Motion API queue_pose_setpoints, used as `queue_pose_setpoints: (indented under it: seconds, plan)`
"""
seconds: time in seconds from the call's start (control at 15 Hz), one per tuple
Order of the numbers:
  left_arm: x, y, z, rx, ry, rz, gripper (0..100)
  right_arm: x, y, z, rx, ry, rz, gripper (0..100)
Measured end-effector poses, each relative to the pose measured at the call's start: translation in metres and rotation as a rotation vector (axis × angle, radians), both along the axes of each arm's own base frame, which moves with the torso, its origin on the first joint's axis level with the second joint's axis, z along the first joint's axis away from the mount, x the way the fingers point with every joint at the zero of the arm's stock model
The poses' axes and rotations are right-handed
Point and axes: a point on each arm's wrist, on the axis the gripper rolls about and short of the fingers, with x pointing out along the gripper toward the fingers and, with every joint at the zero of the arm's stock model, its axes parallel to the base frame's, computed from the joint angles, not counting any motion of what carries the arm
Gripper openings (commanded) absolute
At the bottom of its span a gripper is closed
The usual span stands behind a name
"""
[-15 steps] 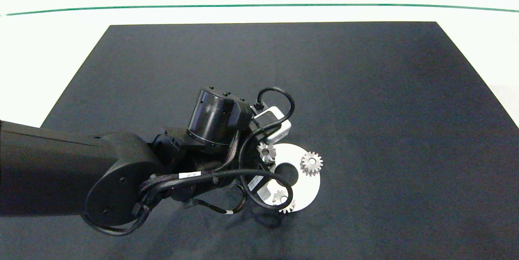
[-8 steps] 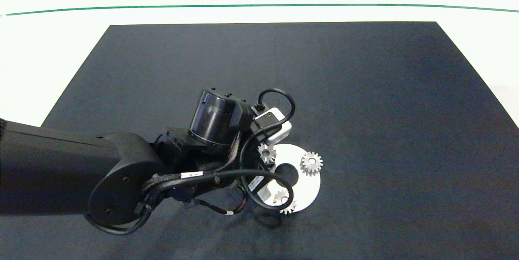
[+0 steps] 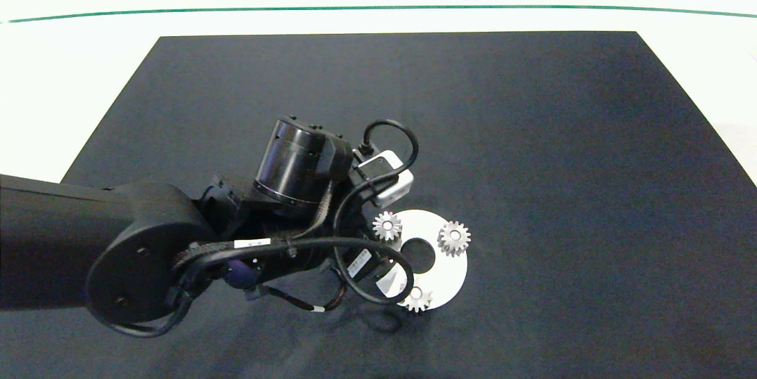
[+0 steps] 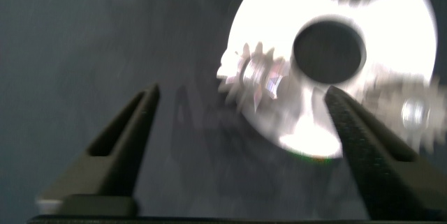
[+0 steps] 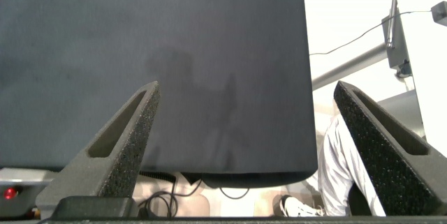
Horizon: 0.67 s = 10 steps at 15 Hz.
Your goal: Install three planetary gears onto the carrier pins
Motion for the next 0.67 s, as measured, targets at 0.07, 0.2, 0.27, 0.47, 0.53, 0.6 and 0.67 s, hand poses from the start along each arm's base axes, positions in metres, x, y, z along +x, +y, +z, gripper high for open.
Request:
queue_pose_setpoints:
  seconds: [0.07,0.2,0.27,0.47,0.53,0.6,0.67]
  plan:
    - [-0.005,0.012,0.010,0.003,0.003,0.019,100,0.000,0.000,0.003,0.002,-0.007,0.000,100]
    - [-0.010,0.054,0.038,-0.017,-0.027,0.129,100,0.004,0.002,0.014,0.007,-0.015,-0.003,100]
    - [-0.012,0.080,0.052,-0.031,-0.048,0.214,100,0.008,0.004,0.023,0.012,-0.022,-0.010,100]
    - [-0.032,0.164,0.085,-0.090,-0.123,0.535,100,0.018,0.015,0.049,0.015,-0.023,-0.113,100]
    - [-0.047,0.188,0.093,-0.110,-0.159,0.641,100,0.020,0.018,0.053,0.013,-0.015,-0.159,100]
    - [-0.067,0.205,0.099,-0.130,-0.199,0.721,100,0.022,0.022,0.053,0.010,-0.003,-0.198,100]
    - [-0.091,0.215,0.102,-0.155,-0.238,0.777,100,0.022,0.023,0.051,0.009,0.002,-0.217,100]
